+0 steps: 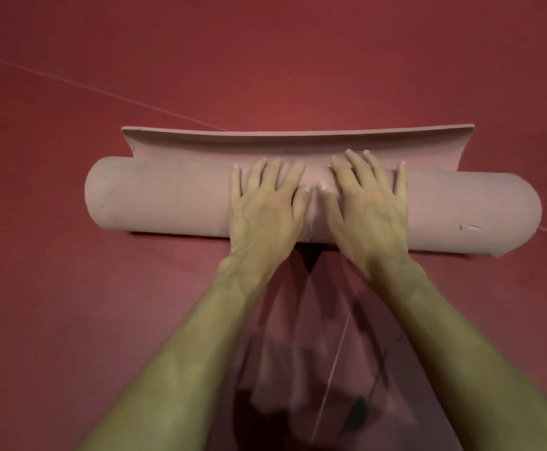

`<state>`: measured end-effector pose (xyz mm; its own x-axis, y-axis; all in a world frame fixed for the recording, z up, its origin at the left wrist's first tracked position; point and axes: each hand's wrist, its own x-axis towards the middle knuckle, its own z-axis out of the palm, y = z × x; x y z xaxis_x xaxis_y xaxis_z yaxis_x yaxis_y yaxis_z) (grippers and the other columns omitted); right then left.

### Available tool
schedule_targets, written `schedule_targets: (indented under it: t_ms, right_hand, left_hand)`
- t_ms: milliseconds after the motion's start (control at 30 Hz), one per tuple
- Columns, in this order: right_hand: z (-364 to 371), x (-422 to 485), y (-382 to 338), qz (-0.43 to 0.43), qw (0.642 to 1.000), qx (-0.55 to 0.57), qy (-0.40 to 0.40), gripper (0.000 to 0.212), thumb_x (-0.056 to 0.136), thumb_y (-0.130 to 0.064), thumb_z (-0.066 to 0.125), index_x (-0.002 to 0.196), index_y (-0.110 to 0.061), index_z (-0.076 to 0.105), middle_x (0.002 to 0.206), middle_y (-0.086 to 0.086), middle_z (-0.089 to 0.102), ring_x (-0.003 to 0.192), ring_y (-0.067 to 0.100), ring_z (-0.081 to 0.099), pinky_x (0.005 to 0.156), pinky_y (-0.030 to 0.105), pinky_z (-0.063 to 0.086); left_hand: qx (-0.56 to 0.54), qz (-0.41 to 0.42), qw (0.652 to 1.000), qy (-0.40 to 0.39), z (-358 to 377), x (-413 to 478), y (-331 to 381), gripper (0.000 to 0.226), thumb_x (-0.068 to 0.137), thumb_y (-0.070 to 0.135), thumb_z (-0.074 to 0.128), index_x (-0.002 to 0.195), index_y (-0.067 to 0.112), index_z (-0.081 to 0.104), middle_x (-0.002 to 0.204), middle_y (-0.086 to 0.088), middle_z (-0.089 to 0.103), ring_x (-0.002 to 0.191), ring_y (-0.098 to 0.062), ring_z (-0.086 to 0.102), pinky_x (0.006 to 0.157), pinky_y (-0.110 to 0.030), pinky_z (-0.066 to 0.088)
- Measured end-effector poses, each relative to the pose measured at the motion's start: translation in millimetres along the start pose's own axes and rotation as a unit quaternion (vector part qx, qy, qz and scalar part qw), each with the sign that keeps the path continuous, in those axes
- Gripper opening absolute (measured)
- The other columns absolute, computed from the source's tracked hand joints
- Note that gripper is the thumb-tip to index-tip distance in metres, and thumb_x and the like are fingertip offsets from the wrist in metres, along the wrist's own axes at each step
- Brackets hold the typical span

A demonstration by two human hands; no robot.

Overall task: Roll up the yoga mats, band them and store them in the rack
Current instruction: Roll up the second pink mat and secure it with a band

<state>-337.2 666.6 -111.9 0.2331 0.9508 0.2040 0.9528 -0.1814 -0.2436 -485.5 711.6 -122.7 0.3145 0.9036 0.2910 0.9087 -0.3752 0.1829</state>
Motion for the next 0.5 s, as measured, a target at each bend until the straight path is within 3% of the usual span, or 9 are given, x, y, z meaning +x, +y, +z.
schedule_targets:
  t_ms: [200, 333, 500]
  right_hand:
    - [4.8, 0.1, 8.3, -0.018, 1.0, 0.004, 0.024, 0.055, 0.105, -0.05, 0.036, 0.149, -0.02, 0.052, 0.154, 0.004, 0.052, 0.148, 0.028, 0.039, 0.124, 0.058, 0.011]
    - [5.5, 29.5, 13.9, -0.026, 1.0, -0.017, 0.002, 0.06, 0.105, -0.052, 0.027, 0.149, -0.021, 0.054, 0.151, 0.001, 0.057, 0.143, 0.026, 0.045, 0.123, 0.055, 0.016]
    - [4.0, 42.8, 13.2, -0.025, 0.999, -0.021, -0.026, 0.07, 0.101, -0.053, 0.014, 0.152, -0.023, 0.051, 0.154, -0.001, 0.054, 0.146, 0.023, 0.041, 0.125, 0.056, 0.013]
  left_hand:
    - [-0.011, -0.022, 0.999, -0.03, 3.7, 27.7, 1.9, 0.054, 0.105, 0.049, 0.026, 0.143, 0.029, 0.059, 0.145, -0.002, 0.06, 0.142, -0.025, 0.044, 0.125, -0.055, 0.014]
    - [-0.002, -0.039, 0.998, -0.056, 3.4, 37.5, 1.9, 0.065, 0.104, 0.056, 0.021, 0.157, 0.027, 0.043, 0.162, -0.01, 0.043, 0.152, -0.03, 0.033, 0.126, -0.058, 0.009]
    - [0.013, -0.006, 1.0, -0.025, 9.2, 29.4, 2.8, 0.069, 0.104, 0.066, 0.015, 0.156, 0.031, 0.045, 0.159, -0.009, 0.046, 0.152, -0.031, 0.033, 0.124, -0.064, 0.009]
